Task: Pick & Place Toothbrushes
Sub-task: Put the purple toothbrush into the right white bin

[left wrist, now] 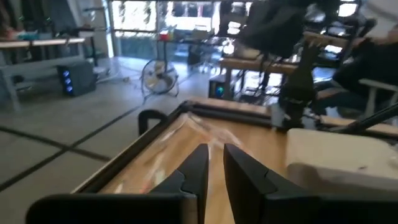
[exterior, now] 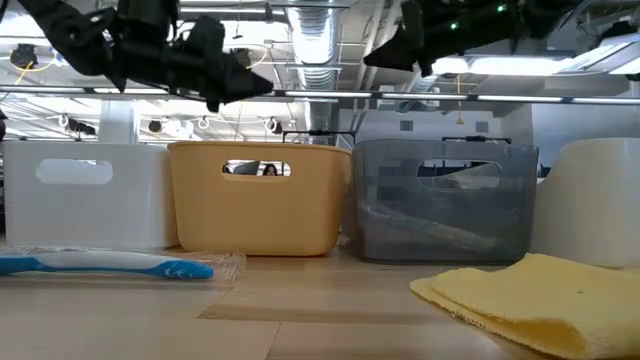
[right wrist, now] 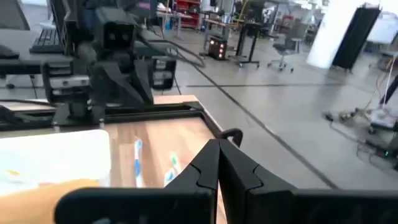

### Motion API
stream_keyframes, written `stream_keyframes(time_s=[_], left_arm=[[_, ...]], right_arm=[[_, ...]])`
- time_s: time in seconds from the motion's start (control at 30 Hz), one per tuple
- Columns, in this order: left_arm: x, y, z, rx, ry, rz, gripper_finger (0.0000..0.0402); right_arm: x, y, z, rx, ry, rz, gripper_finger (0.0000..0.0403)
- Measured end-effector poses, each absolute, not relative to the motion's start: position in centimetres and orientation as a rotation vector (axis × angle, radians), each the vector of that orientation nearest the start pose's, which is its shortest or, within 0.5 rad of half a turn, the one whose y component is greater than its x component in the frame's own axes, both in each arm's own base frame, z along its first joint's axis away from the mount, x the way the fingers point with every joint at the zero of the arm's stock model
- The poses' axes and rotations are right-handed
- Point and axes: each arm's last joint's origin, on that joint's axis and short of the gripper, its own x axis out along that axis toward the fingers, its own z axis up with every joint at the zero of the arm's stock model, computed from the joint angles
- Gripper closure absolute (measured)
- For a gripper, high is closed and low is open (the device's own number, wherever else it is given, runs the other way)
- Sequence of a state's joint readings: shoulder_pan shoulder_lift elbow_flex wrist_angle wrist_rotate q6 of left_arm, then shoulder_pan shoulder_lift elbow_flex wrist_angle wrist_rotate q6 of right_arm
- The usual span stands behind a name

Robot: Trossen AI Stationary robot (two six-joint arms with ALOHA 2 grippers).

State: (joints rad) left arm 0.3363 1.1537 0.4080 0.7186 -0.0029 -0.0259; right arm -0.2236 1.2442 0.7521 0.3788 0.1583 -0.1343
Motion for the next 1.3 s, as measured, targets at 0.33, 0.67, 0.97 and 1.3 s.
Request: stream_keyframes(time_s=[0.33,0.67,0.97,1.3], left_arm=[[22.0,8.8,21.7,-0.057,-0.026,0.382,0.0358],[22.5,8.9,23.2,-0.044,-0.085,0.322,0.0358],[22.8,9.0,24.0,-0.092,-0.118,0.317,0.0358],[22.8,9.0,24.1,-0.093,-0.122,0.318,0.0358]], right_arm=[[27.0,-7.5,27.6,-0.139,0.145,-0.353,0.0403],[26.0,-8.5,28.3,-0.193,0.138,-0.404,0.0403],[23.3,-8.7,30.3,-0.108,0.105,-0.452,0.0403],[22.1,-7.3,31.1,-0.086,0.110,-0.414,0.0403]])
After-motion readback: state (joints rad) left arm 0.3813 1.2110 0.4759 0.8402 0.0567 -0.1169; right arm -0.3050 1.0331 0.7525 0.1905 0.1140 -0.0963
